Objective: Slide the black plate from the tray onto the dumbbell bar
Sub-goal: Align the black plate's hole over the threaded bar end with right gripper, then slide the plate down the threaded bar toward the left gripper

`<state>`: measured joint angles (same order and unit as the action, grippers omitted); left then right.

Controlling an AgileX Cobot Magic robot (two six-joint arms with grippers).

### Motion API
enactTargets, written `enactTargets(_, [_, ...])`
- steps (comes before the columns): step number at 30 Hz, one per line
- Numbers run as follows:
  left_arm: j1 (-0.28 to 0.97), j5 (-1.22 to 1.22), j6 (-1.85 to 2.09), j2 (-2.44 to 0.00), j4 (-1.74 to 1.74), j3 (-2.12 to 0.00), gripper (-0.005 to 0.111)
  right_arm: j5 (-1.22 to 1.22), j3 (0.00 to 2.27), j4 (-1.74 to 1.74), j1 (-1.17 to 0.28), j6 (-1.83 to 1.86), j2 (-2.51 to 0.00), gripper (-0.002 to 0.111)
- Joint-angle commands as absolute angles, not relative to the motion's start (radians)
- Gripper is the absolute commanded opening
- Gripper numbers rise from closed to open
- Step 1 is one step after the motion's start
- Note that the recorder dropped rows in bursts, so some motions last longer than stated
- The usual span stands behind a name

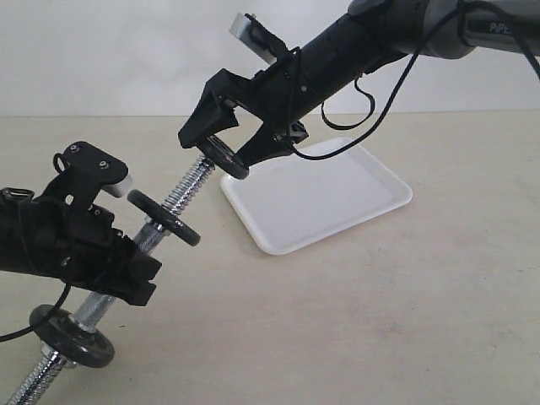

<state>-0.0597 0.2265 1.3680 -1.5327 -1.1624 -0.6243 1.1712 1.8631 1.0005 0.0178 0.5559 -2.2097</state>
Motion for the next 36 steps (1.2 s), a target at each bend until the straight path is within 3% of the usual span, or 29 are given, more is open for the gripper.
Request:
enactTargets(1, [-0.057, 0.203, 1.414, -1.492, -1.192, -0.665, 0.004, 1.221, 1.876, 1.078, 0.001, 0.561, -2.185, 0.000])
enactTargets(36, [-0.057, 0.164, 1.428, -1.492, -1.144, -0.665, 0.004, 1.221, 1.876, 1.112, 0.061, 0.567, -2.149, 0.000])
